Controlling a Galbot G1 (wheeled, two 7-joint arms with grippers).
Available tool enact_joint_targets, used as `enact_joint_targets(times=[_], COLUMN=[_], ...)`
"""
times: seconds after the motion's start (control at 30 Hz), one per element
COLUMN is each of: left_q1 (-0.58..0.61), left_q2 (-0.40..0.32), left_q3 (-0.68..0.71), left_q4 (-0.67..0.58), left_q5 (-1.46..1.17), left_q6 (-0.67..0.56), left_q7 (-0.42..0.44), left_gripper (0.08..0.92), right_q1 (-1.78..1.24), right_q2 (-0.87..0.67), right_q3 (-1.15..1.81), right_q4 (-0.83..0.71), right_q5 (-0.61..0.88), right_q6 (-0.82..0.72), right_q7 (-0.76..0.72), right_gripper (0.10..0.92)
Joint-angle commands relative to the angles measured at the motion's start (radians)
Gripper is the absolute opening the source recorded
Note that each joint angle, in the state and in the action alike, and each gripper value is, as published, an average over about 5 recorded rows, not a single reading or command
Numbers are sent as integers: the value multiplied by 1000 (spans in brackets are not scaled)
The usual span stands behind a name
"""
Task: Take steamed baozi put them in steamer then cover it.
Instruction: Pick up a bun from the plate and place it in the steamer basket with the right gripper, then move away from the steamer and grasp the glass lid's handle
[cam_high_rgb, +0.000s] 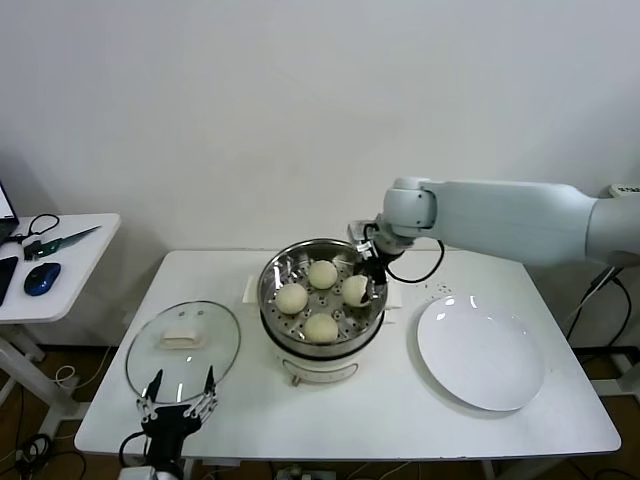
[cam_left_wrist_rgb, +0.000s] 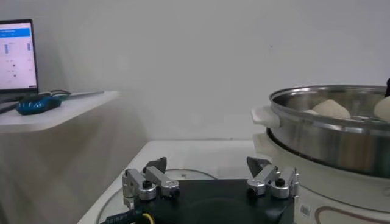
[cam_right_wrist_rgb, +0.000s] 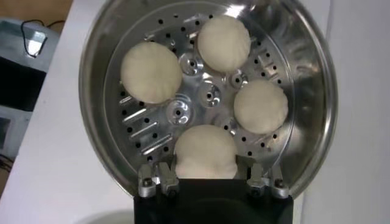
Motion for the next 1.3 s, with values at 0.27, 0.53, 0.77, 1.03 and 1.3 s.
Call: enact_joint_targets(times=[0.27,0.53,0.77,1.03,1.3], left_q1=[0,0,-4,-27,-86], left_q2=[-1,-3,-3,12,36], left_q3=[-4,-2,-7,0,2], left_q4=[-3,-10,-26,-39,-39], left_q5=[-7,-7,-3,-28,-16], left_q6=[0,9,41,82,143], left_q7=[0,2,2,1,26], left_gripper=[823,823,823,823,823], right_q1=[-64,67,68,-415,-1062], right_q2=[16,-73,-279,-555,-705], right_q3=[38,85,342,899,1444], right_q4=[-33,0,57,155,270], right_q5=[-26,93,188,165,125], right_q6=[-5,64,-16,8,154], right_q7=[7,-64,94,537,728], right_gripper=[679,818,823,823,823])
